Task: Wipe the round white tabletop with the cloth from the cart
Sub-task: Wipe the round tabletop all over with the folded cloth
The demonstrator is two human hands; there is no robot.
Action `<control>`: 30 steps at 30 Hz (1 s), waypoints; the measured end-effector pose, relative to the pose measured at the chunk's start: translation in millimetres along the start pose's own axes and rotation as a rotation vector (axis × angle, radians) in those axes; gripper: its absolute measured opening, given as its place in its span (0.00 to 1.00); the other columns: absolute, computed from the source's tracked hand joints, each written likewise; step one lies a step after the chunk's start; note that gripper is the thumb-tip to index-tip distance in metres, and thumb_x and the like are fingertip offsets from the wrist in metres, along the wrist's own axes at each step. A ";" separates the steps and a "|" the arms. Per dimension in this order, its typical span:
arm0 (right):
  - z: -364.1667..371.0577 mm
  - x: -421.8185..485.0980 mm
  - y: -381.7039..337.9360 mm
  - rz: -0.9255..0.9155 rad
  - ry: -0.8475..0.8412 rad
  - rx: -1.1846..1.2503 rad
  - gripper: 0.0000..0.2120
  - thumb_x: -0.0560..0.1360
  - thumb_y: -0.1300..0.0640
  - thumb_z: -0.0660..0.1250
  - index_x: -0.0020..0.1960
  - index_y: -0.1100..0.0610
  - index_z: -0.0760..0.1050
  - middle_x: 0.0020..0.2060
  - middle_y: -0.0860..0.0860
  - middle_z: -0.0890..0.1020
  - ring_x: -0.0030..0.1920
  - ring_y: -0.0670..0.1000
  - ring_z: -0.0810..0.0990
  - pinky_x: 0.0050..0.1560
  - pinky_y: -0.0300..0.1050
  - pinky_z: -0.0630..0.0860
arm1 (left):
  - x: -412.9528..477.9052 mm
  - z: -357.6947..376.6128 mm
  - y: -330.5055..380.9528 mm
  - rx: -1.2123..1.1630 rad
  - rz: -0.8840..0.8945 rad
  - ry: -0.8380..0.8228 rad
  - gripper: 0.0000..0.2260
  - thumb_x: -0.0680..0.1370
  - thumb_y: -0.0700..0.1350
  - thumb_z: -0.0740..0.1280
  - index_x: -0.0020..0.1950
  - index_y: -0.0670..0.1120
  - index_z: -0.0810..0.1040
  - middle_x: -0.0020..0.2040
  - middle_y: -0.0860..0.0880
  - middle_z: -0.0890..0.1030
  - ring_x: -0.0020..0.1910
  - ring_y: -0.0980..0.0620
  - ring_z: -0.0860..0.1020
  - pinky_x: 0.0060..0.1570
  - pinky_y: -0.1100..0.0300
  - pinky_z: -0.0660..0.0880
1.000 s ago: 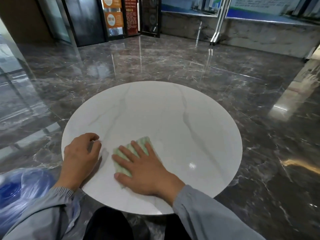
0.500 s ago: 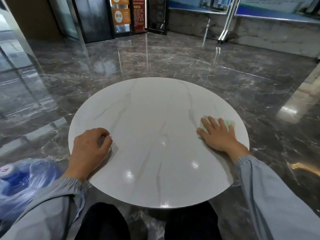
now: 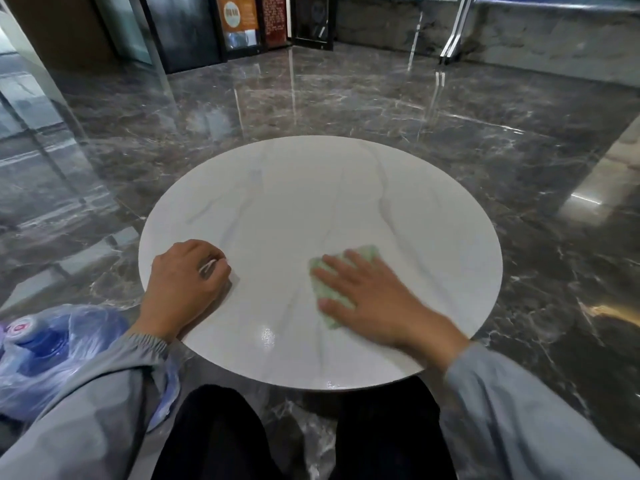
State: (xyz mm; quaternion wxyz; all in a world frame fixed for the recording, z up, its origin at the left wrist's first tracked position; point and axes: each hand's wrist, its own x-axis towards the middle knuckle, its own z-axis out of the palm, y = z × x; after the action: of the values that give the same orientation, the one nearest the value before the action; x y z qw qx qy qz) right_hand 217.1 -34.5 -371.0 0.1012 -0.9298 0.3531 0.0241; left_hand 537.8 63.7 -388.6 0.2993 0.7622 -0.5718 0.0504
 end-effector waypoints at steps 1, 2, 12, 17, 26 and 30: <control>-5.5 6.8 31.5 0.114 -0.008 -0.018 0.34 0.79 0.26 0.40 0.82 0.34 0.43 0.83 0.39 0.45 0.83 0.50 0.41 0.80 0.58 0.38 | -0.1 -0.3 0.7 0.001 -0.005 0.002 0.11 0.75 0.55 0.62 0.45 0.53 0.81 0.46 0.54 0.82 0.50 0.46 0.79 0.54 0.44 0.75; -12.1 11.2 63.2 0.230 -0.007 -0.022 0.38 0.74 0.22 0.36 0.82 0.34 0.43 0.83 0.39 0.45 0.84 0.51 0.42 0.80 0.60 0.40 | -0.2 -0.3 1.7 0.003 -0.013 0.000 0.11 0.75 0.55 0.62 0.44 0.53 0.82 0.47 0.53 0.82 0.50 0.45 0.79 0.54 0.44 0.75; 14.2 -24.6 -43.2 0.057 -0.017 -0.014 0.33 0.79 0.29 0.37 0.82 0.35 0.37 0.82 0.39 0.36 0.81 0.52 0.29 0.77 0.62 0.29 | 2.0 2.2 1.5 0.070 0.008 -0.021 0.12 0.73 0.57 0.62 0.45 0.52 0.82 0.48 0.50 0.82 0.50 0.44 0.79 0.52 0.46 0.75; 12.7 -46.9 -56.8 -0.136 -0.009 0.009 0.31 0.82 0.29 0.45 0.82 0.32 0.41 0.82 0.37 0.40 0.81 0.46 0.31 0.78 0.55 0.28 | -0.3 1.6 1.8 0.083 0.032 -0.012 0.13 0.73 0.57 0.62 0.46 0.51 0.82 0.49 0.49 0.82 0.50 0.43 0.79 0.51 0.45 0.76; -19.9 -13.9 115.8 0.521 -0.002 0.048 0.32 0.81 0.30 0.43 0.83 0.36 0.42 0.83 0.39 0.42 0.83 0.50 0.38 0.80 0.63 0.36 | -0.4 2.9 1.7 0.097 0.028 -0.020 0.13 0.74 0.57 0.62 0.47 0.52 0.82 0.51 0.49 0.82 0.52 0.42 0.78 0.54 0.44 0.75; 1.2 -33.9 27.7 0.285 -0.030 0.005 0.33 0.79 0.29 0.39 0.82 0.35 0.39 0.82 0.38 0.38 0.82 0.51 0.34 0.79 0.63 0.33 | -0.8 2.5 3.4 0.102 0.022 -0.026 0.13 0.74 0.57 0.63 0.48 0.52 0.81 0.52 0.49 0.82 0.53 0.42 0.78 0.54 0.43 0.74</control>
State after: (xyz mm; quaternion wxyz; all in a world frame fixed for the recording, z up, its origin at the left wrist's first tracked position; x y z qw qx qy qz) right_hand 173.4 -32.4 -372.9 0.1045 -0.8695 0.4801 0.0514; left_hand 533.8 62.6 -389.7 0.2518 0.7707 -0.5808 0.0729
